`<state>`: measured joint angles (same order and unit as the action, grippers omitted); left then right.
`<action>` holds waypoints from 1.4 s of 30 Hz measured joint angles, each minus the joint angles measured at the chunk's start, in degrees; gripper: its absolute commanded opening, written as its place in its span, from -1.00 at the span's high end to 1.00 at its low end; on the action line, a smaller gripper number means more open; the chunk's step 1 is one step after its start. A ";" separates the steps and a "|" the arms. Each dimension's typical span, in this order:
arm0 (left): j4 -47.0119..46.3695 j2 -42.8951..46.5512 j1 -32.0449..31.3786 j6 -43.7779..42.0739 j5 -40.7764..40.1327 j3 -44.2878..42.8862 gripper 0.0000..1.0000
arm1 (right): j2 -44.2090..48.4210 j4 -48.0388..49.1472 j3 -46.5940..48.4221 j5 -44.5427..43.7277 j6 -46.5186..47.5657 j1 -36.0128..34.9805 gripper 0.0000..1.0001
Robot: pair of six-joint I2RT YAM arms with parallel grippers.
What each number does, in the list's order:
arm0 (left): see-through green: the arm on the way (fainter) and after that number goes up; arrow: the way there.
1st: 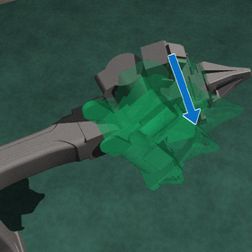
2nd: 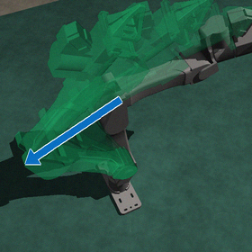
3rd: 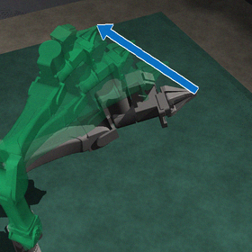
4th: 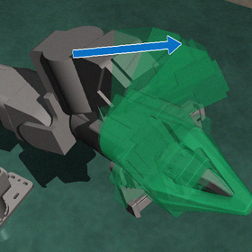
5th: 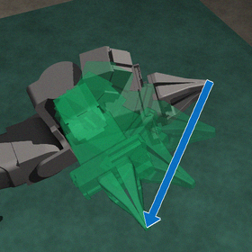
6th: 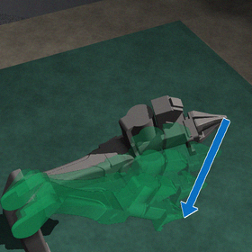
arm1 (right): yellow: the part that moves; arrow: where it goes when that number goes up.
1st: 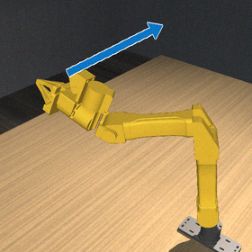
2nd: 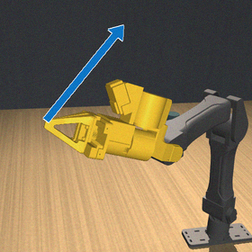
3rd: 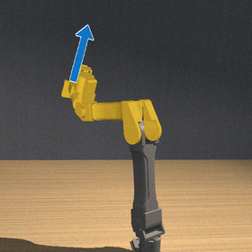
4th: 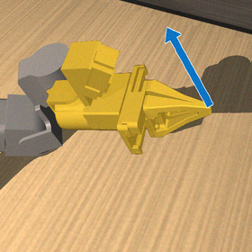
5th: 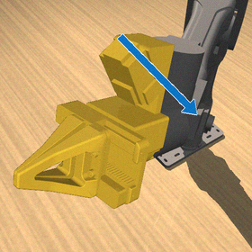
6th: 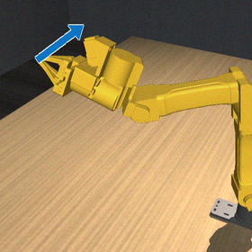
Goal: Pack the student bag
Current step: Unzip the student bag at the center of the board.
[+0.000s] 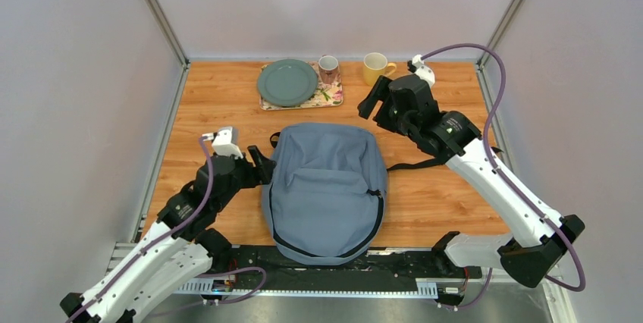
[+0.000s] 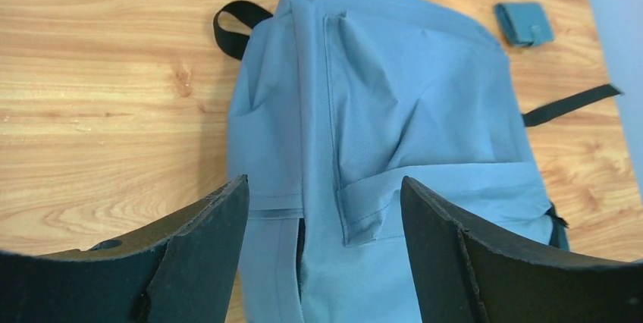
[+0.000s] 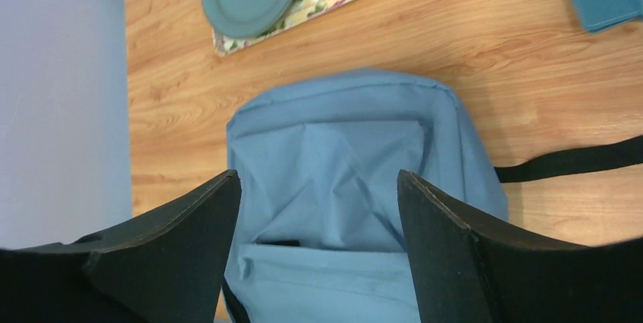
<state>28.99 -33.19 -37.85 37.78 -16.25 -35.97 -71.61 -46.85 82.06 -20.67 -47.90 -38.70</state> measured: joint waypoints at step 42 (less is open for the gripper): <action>-7.85 -7.06 0.07 4.28 15.91 14.93 -0.60 | -23.45 20.39 -11.02 38.75 0.68 -6.29 -0.27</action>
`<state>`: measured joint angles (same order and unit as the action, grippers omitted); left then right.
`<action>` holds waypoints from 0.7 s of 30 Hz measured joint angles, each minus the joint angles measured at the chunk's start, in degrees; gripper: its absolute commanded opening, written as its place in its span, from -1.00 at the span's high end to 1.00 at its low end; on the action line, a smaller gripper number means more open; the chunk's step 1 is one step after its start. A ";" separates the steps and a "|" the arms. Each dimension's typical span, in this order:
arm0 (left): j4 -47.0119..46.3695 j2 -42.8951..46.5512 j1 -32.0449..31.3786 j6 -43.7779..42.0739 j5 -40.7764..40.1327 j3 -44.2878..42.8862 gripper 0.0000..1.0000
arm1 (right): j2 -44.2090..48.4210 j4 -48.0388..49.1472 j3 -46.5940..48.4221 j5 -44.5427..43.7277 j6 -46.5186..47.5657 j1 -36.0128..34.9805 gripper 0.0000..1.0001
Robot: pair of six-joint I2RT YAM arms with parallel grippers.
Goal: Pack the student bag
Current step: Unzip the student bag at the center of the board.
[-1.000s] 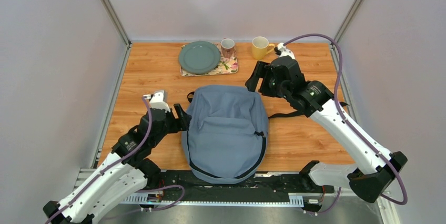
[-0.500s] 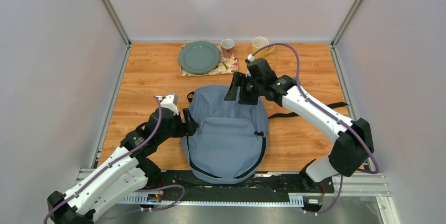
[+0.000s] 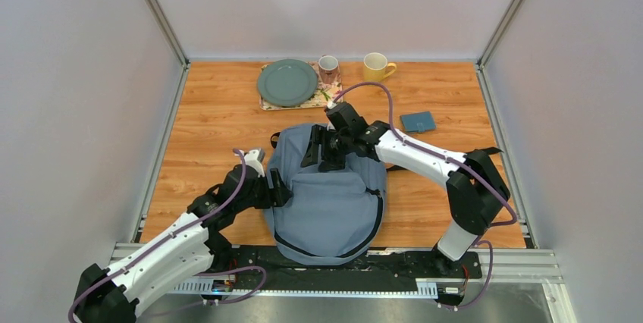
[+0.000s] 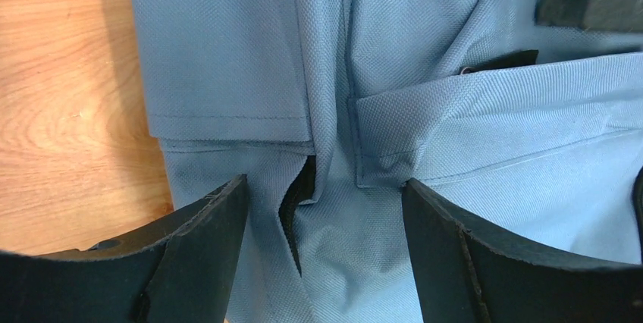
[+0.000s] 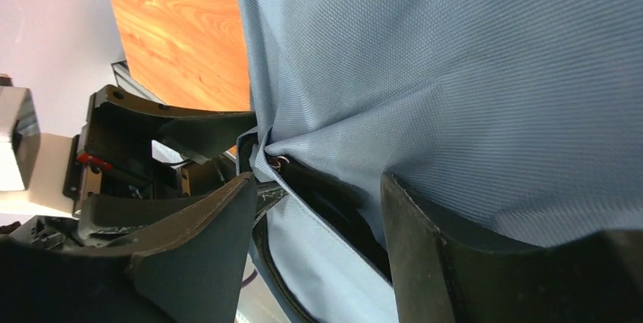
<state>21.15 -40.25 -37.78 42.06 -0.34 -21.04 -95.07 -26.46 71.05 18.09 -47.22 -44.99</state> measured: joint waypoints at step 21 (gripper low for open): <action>-6.05 3.87 0.17 3.28 1.16 8.28 -0.56 | -14.34 2.84 12.68 2.03 -2.84 -6.58 -0.22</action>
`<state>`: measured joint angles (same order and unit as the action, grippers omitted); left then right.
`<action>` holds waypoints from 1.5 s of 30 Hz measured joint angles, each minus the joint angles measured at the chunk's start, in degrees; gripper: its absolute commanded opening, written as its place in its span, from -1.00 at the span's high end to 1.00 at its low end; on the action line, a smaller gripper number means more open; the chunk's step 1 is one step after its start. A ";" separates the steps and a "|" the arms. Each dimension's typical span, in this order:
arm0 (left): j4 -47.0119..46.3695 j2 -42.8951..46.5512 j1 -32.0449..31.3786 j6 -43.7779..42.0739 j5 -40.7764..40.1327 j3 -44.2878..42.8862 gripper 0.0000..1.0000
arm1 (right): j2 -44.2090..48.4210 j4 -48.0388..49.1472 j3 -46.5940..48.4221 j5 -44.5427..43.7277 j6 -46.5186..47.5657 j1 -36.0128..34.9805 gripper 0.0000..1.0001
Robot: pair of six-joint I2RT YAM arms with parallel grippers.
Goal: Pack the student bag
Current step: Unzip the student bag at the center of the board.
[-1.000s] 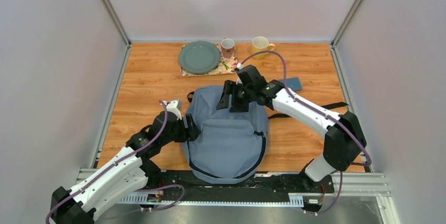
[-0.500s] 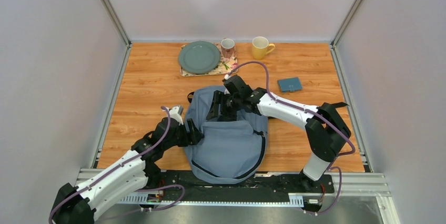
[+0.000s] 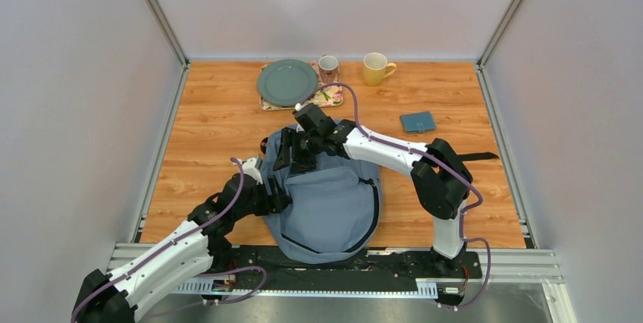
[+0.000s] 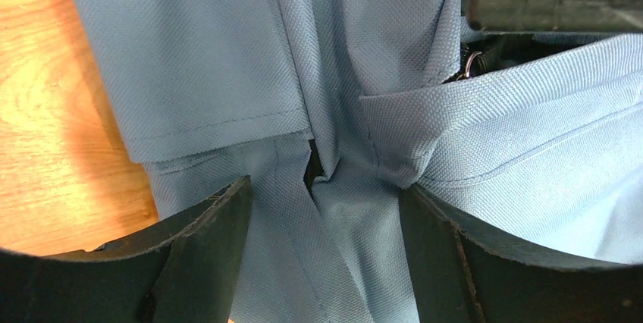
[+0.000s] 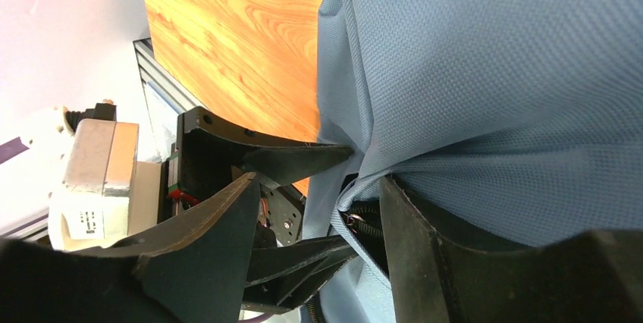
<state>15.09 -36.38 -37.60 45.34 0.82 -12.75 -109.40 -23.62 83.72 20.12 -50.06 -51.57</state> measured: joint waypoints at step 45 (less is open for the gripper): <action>19.32 8.57 -0.20 -4.72 -10.86 -7.48 -0.67 | 28.20 -4.22 -30.29 -22.10 9.25 1.77 0.81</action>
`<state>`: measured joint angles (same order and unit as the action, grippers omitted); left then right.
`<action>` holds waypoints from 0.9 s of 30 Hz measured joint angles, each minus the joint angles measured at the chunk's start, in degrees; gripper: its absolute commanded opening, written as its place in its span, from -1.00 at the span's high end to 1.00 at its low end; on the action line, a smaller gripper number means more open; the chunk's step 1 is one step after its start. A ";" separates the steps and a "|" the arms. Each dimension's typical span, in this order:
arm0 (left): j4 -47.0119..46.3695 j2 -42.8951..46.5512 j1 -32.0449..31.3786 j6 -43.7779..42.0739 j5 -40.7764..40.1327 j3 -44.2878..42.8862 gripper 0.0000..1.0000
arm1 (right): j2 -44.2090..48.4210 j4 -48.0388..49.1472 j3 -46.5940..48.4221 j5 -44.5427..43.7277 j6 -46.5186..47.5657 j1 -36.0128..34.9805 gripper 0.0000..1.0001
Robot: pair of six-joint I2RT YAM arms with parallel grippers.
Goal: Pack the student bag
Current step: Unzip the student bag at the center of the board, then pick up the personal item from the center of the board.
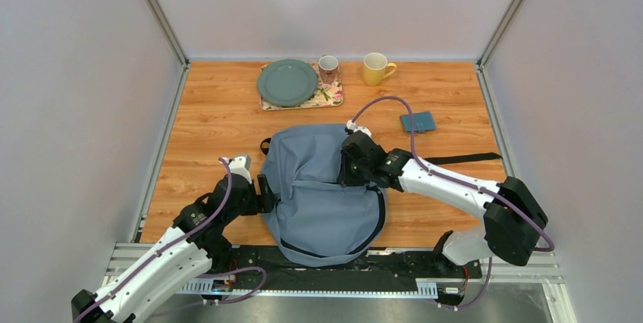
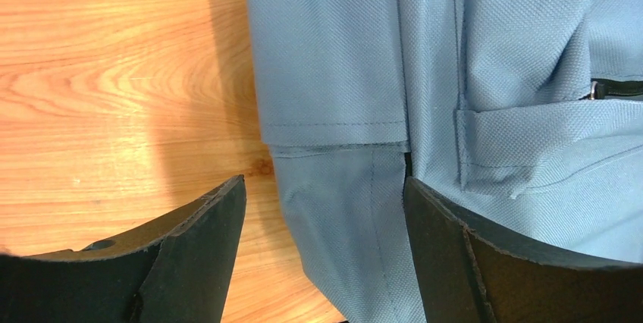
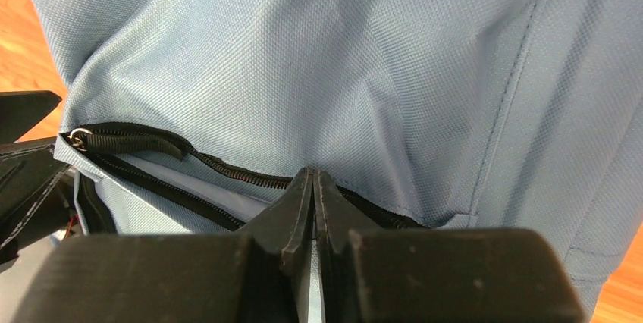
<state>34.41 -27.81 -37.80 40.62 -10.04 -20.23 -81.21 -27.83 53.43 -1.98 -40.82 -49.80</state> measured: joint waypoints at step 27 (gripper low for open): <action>4.07 4.70 0.00 1.05 -1.14 -0.94 -0.71 | -9.46 -4.28 10.03 4.24 3.08 55.43 -0.39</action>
<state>38.48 -23.11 -37.80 41.67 -11.18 -21.17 -90.67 -32.12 63.46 2.26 -37.74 5.63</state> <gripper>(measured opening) 0.851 0.693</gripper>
